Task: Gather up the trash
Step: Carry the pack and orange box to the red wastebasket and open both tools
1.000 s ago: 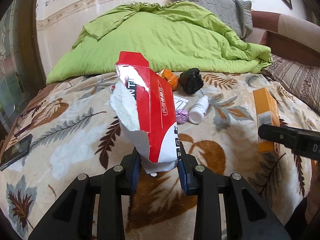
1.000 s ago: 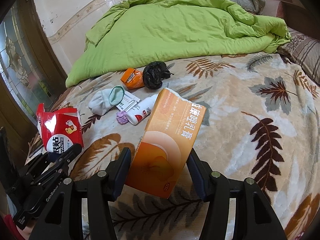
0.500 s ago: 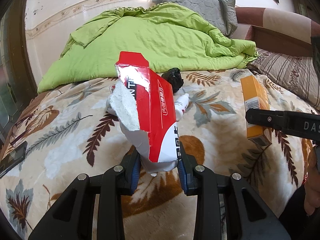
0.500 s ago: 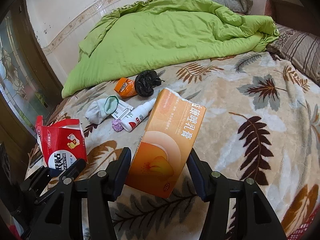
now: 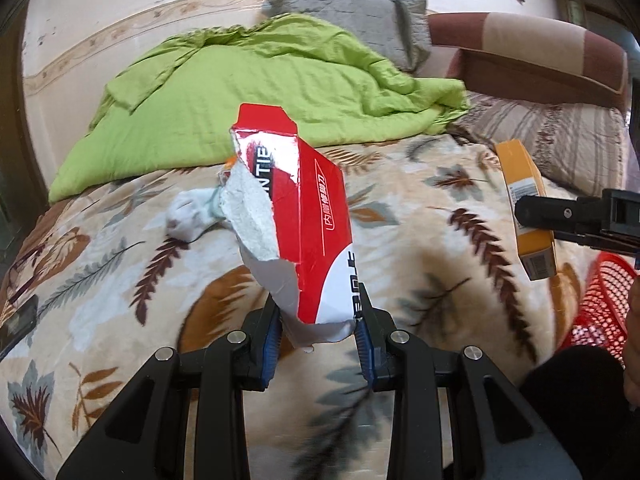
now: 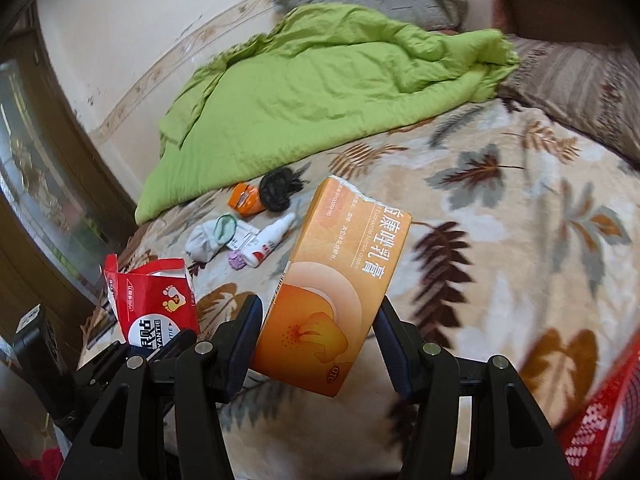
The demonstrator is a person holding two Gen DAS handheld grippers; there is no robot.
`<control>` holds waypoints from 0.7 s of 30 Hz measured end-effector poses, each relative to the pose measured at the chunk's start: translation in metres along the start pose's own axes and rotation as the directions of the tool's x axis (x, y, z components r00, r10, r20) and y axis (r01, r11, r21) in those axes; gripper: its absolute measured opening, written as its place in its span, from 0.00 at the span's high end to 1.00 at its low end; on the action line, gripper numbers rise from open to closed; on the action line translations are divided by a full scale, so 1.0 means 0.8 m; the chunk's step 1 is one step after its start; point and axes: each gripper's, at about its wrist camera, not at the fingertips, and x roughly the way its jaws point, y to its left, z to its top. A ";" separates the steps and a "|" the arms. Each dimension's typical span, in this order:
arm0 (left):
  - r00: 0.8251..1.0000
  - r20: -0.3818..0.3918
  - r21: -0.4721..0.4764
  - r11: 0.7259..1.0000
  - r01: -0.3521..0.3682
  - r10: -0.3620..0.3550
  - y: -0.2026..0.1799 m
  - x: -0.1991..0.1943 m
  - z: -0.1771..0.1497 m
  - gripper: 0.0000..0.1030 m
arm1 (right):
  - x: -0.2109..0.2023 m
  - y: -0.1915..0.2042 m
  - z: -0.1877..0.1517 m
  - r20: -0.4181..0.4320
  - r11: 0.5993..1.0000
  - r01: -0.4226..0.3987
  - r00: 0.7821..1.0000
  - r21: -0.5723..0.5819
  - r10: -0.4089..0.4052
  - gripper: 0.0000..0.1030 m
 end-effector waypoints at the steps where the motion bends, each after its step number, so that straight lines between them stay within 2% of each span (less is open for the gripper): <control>1: 1.000 0.002 0.003 1.000 0.011 -0.011 -0.007 -0.003 0.002 0.70 | -0.008 -0.007 0.000 0.003 1.000 0.005 1.000 0.012 -0.005 0.41; 7: 0.995 0.015 0.055 0.993 0.100 -0.101 -0.053 -0.016 0.022 0.70 | -0.054 -0.042 -0.003 0.035 0.998 0.034 0.999 0.056 -0.036 0.41; 13: 0.978 0.028 0.137 0.970 0.203 -0.208 -0.121 -0.027 0.046 0.70 | -0.121 -0.102 -0.011 0.086 0.983 0.115 0.988 0.139 -0.128 0.41; 18: 0.945 0.011 0.190 0.929 0.318 -0.326 -0.189 -0.033 0.064 0.70 | -0.182 -0.166 -0.028 0.106 0.949 0.205 0.966 0.239 -0.235 0.41; 21: 0.918 -0.024 0.212 0.895 0.392 -0.397 -0.231 -0.031 0.071 0.70 | -0.217 -0.197 -0.039 0.116 0.924 0.250 0.949 0.289 -0.292 0.41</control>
